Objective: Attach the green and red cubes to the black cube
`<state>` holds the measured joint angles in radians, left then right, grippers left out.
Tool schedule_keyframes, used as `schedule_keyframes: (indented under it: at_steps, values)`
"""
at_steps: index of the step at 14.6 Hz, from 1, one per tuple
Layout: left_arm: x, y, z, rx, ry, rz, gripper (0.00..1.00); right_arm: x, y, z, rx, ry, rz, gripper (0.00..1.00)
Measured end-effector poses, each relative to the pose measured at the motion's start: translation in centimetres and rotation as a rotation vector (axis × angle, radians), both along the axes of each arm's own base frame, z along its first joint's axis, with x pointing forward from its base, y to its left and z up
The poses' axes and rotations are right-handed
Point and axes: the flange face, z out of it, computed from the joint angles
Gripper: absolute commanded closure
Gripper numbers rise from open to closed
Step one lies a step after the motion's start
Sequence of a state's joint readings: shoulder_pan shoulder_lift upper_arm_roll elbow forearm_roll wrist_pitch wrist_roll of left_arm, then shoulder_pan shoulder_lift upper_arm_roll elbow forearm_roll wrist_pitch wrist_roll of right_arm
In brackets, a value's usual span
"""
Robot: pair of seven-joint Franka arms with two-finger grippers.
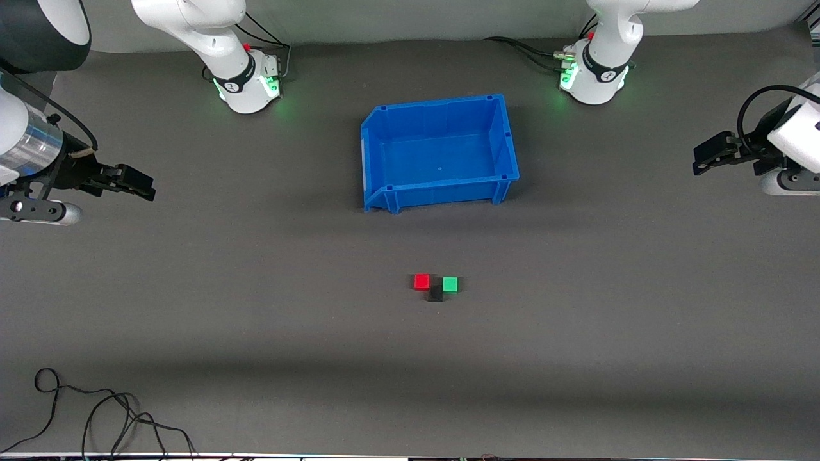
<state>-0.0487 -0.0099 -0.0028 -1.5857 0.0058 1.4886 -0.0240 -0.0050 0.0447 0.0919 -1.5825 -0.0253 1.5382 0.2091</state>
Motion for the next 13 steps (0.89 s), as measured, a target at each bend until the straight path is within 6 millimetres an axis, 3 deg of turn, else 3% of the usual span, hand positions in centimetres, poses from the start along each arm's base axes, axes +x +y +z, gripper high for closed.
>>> schedule_keyframes:
  at_steps: [13]
  values:
    - [0.01,-0.01,0.07,0.0,-0.001,-0.001,0.0,0.31,0.52,-0.46,0.002,-0.001,0.009,0.0]
